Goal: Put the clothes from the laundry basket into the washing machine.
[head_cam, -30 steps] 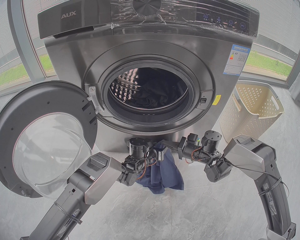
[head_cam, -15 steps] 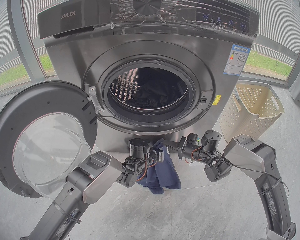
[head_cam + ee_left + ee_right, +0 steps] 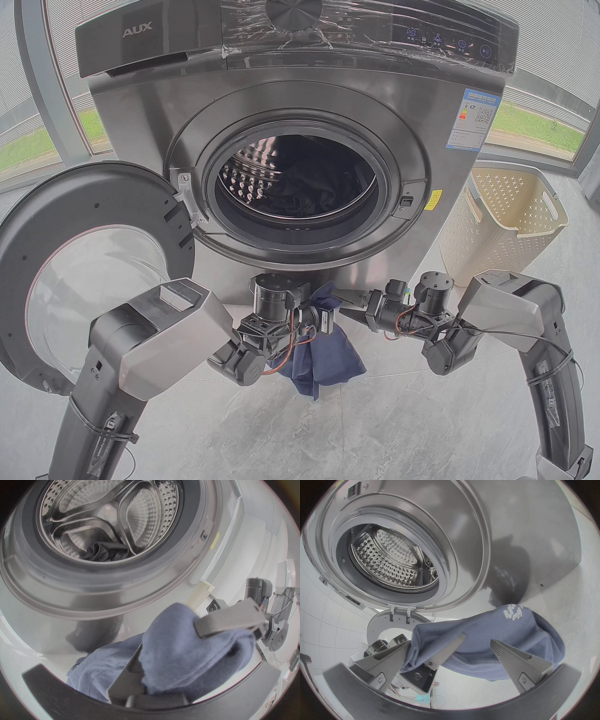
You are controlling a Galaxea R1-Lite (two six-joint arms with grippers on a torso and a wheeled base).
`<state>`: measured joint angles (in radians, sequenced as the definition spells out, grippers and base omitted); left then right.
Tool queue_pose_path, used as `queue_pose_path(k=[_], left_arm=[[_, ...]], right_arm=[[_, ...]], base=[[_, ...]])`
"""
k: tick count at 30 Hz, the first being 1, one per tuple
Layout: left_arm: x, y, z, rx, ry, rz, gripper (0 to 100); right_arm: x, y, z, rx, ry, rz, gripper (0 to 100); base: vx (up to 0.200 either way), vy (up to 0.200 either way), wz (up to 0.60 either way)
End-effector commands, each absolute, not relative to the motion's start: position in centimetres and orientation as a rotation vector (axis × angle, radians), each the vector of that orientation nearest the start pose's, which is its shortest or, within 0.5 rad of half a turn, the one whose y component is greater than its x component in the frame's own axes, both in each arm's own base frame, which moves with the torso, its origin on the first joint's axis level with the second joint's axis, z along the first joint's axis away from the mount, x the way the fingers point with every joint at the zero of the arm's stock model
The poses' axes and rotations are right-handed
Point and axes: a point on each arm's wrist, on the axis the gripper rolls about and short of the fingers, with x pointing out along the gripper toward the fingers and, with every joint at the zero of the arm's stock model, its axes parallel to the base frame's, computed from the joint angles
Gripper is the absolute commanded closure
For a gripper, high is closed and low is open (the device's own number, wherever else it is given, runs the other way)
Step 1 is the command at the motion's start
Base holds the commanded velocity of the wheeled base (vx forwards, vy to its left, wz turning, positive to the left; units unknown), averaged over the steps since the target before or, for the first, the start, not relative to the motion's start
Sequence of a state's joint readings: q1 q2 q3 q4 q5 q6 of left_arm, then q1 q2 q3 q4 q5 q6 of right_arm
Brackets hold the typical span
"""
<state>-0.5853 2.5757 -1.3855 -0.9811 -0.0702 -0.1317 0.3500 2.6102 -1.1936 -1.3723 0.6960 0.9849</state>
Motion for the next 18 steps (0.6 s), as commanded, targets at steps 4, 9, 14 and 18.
queue_pose_path(k=[4,9,14,18], left_arm=[[37.3,-25.7,7.1,-0.097,0.161,-0.662,100],[33.7,-24.3,10.6,-0.117,0.113,-0.680,100],[29.2,-22.5,15.3,-0.170,0.042,-0.719,100],[26.0,-20.8,19.8,-0.223,-0.050,-0.755,100]], right_arm=[[40.4,13.3,3.7,0.882,0.490,0.889,0],[38.3,11.9,5.5,0.891,0.490,0.853,0],[35.2,11.2,6.0,0.834,0.499,0.848,0],[32.7,11.1,4.8,0.699,0.516,0.835,0]], base=[[0.000,0.000,0.00],[0.000,0.000,0.00],[0.000,0.000,0.00],[0.000,0.000,0.00]])
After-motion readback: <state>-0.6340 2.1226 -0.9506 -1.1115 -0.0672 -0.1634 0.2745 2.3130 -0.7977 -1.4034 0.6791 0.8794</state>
